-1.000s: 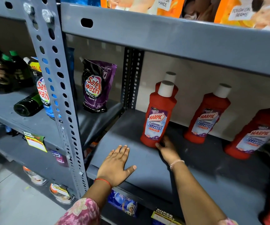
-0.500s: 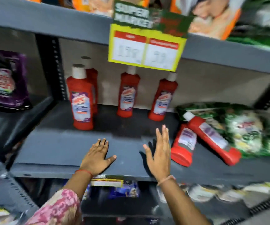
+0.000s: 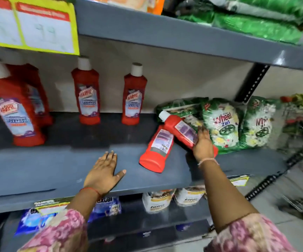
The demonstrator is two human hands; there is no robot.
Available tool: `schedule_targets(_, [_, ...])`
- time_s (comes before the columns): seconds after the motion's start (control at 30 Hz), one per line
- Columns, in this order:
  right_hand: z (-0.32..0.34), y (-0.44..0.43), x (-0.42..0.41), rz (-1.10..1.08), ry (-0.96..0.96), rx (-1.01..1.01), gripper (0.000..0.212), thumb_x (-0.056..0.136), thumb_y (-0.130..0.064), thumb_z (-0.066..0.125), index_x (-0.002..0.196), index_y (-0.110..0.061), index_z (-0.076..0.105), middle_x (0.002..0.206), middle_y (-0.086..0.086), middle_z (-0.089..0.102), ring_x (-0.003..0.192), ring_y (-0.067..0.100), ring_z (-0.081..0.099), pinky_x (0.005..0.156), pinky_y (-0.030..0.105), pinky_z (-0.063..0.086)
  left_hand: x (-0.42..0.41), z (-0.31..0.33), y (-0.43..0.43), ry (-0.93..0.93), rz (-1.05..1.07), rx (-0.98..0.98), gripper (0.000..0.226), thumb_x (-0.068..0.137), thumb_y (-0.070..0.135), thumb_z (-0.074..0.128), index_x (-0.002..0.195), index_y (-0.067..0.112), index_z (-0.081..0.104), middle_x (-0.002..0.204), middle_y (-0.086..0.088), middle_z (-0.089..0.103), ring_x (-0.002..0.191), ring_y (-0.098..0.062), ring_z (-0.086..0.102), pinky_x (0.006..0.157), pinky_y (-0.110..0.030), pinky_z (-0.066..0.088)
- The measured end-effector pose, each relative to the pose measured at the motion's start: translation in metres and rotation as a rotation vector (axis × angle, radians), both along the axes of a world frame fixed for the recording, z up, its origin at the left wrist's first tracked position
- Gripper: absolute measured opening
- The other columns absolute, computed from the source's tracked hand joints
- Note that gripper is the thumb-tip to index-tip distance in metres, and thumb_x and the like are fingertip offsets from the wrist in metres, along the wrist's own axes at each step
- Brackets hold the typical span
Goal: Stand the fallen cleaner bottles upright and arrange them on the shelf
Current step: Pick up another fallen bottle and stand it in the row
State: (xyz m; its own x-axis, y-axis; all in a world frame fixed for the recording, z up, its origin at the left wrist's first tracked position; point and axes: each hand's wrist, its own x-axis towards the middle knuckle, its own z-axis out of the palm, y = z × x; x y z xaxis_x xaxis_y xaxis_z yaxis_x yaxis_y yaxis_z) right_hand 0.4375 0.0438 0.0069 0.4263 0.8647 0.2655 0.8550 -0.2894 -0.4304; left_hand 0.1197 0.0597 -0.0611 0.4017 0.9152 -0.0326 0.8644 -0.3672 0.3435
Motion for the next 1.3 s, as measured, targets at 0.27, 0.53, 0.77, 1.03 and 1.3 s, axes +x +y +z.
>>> schedule_targets(0.27, [0.021, 0.022, 0.025, -0.069, -0.04, -0.488, 0.043, 0.083, -0.018, 0.055, 0.124, -0.012, 0.044, 0.126, 0.019, 0.055, 0.123, 0.039, 0.04, 0.102, 0.046, 0.036, -0.001, -0.001, 0.0, 0.004, 0.012, 0.02, 0.074, 0.092, 0.053, 0.033, 0.147, 0.011, 0.006, 0.16, -0.005, 0.003, 0.147, -0.017, -0.002, 0.121, -0.031, 0.002])
schedule_targets(0.53, [0.024, 0.016, 0.027, -0.164, 0.325, -0.356, 0.069, 0.065, -0.022, 0.081, 0.119, 0.001, 0.046, 0.129, 0.02, 0.053, 0.118, 0.035, 0.049, 0.098, 0.038, 0.042, -0.001, 0.002, -0.001, 0.003, 0.014, -0.001, 0.074, 0.092, 0.053, 0.032, 0.147, 0.011, 0.005, 0.16, -0.004, 0.0, 0.147, -0.016, -0.003, 0.121, -0.032, 0.002])
schedule_targets(0.77, [0.03, 0.002, 0.0, -0.158, 0.319, -0.117, 0.057, 0.059, -0.013, 0.083, 0.104, -0.004, 0.047, 0.11, 0.019, 0.061, 0.1, 0.035, 0.057, 0.084, 0.041, 0.047, -0.005, 0.003, -0.001, 0.003, -0.013, -0.024, 0.073, 0.093, 0.052, 0.031, 0.147, 0.011, 0.003, 0.16, -0.005, -0.001, 0.147, -0.017, -0.004, 0.121, -0.031, 0.0])
schedule_targets(1.03, [0.058, 0.026, -0.079, -0.024, 0.937, 0.342, 0.044, 0.056, 0.012, 0.076, 0.091, -0.002, 0.053, 0.105, 0.027, 0.064, 0.093, 0.037, 0.063, 0.085, 0.058, 0.051, -0.062, 0.004, 0.005, -0.006, 0.021, -0.022, 0.069, 0.094, 0.048, 0.032, 0.147, 0.012, 0.007, 0.16, -0.004, 0.003, 0.147, -0.016, -0.001, 0.121, -0.03, 0.002])
schedule_targets(1.3, [0.034, 0.065, -0.202, 0.216, 1.29, 0.459, 0.042, 0.064, 0.023, 0.064, 0.098, 0.005, 0.048, 0.09, 0.016, 0.06, 0.07, 0.015, 0.062, 0.072, 0.032, 0.054, -0.167, 0.008, 0.009, 0.024, 0.211, -0.019, 0.067, 0.095, 0.047, 0.032, 0.147, 0.013, 0.008, 0.159, -0.004, 0.006, 0.147, -0.016, 0.001, 0.12, -0.032, 0.003])
